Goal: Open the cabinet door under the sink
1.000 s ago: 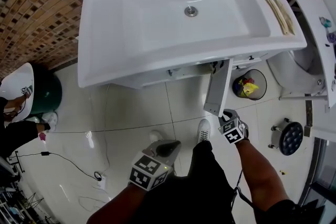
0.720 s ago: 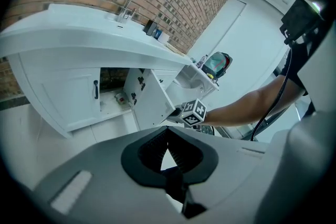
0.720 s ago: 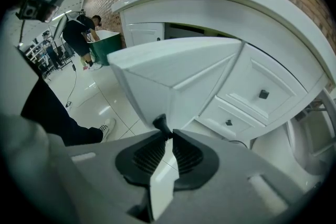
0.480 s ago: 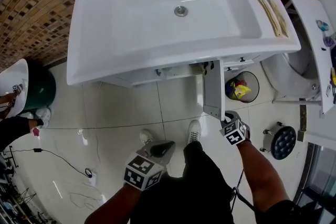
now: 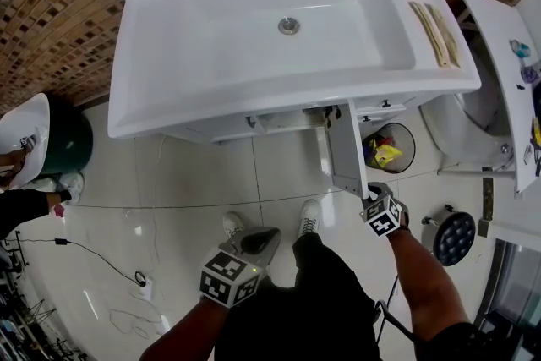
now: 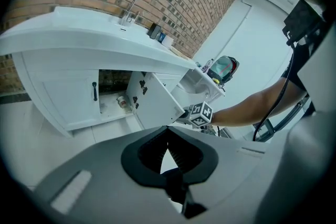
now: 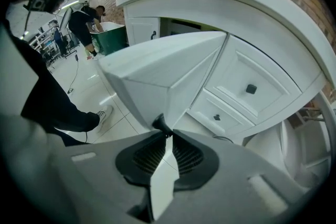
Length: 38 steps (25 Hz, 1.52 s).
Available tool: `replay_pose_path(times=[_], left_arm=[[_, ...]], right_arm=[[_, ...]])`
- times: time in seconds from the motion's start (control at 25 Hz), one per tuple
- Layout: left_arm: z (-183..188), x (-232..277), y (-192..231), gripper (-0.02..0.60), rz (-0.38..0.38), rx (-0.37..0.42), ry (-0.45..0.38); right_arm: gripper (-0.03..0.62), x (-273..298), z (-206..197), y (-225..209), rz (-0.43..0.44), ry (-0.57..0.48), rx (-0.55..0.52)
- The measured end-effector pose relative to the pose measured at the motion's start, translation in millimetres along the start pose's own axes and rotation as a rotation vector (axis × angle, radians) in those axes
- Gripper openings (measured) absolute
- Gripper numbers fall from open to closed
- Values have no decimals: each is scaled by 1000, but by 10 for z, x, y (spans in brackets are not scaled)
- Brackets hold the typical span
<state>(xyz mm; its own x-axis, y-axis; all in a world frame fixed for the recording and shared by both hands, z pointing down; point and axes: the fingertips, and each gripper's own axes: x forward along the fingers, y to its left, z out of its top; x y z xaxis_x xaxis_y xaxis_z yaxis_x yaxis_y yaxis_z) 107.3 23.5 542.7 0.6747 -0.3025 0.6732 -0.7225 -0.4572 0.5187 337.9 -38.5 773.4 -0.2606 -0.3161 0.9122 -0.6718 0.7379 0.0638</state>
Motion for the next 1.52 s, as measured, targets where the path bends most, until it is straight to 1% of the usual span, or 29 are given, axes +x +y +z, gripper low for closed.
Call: replay_pose_path(times=[0.24, 0.32, 0.44, 0.52, 0.6, 0.64, 0.68, 0.72, 0.76, 0.84, 0.88, 0.92, 1.0, 1.08, 1.12, 1.2, 1.32, 1.4, 1.52], left_arm=[[58, 12, -52, 11, 28, 8, -21], [86, -28, -60, 12, 44, -10, -40], [150, -166, -79, 12, 63, -60, -79], [178, -307, -81, 11, 78, -72, -98], [179, -475, -64, 11, 97, -67, -110], [178, -569, -51, 11, 105, -67, -118], [182, -669, -34, 11, 111, -69, -130], [192, -773, -13, 11, 114, -71, -145], [203, -881, 9, 11, 117, -71, -163], [200, -1108, 44, 11, 121, -65, -200], [187, -1229, 57, 11, 121, -61, -218], [169, -1358, 68, 11, 119, -56, -234], [109, -1641, 79, 11, 109, -39, -260], [27, -1927, 88, 11, 96, -15, -287], [-25, -2056, 93, 11, 89, -6, -301], [-153, -2263, 97, 11, 68, 4, -324], [-300, -2421, 113, 11, 35, 11, -343], [-388, -2473, 108, 11, 31, 9, -348], [-487, -2522, 15, 11, 35, 10, -361]], right_arm=[[23, 19, 2, -19, -10, -7, 36], [25, 25, -19, -20, -1, 5, 58], [25, -34, -56, -38, 10, 36, 71], [26, -113, -150, -90, -13, 85, 68], [26, -244, -345, -186, -58, 160, 112], [26, -343, -450, -228, -78, 192, 160], [26, -460, -499, -247, -85, 198, 220], [23, -594, -446, -236, -76, 168, 286], [8, -756, -277, -194, -51, 102, 356], [5, -1182, 305, -40, 24, -104, 481], [5, -1414, 602, 72, 64, -207, 527], [5, -1656, 875, 220, 106, -295, 568], [5, -2186, 1387, 625, 193, -436, 653], [5, -2689, 1830, 1089, 276, -544, 707], [5, -2891, 1995, 1331, 310, -585, 711], [5, -3178, 2158, 1819, 333, -622, 675], [5, -3378, 2159, 2379, 271, -610, 576], [5, -3450, 2101, 2602, 241, -598, 558], [5, -3506, 2005, 2733, 240, -591, 553]])
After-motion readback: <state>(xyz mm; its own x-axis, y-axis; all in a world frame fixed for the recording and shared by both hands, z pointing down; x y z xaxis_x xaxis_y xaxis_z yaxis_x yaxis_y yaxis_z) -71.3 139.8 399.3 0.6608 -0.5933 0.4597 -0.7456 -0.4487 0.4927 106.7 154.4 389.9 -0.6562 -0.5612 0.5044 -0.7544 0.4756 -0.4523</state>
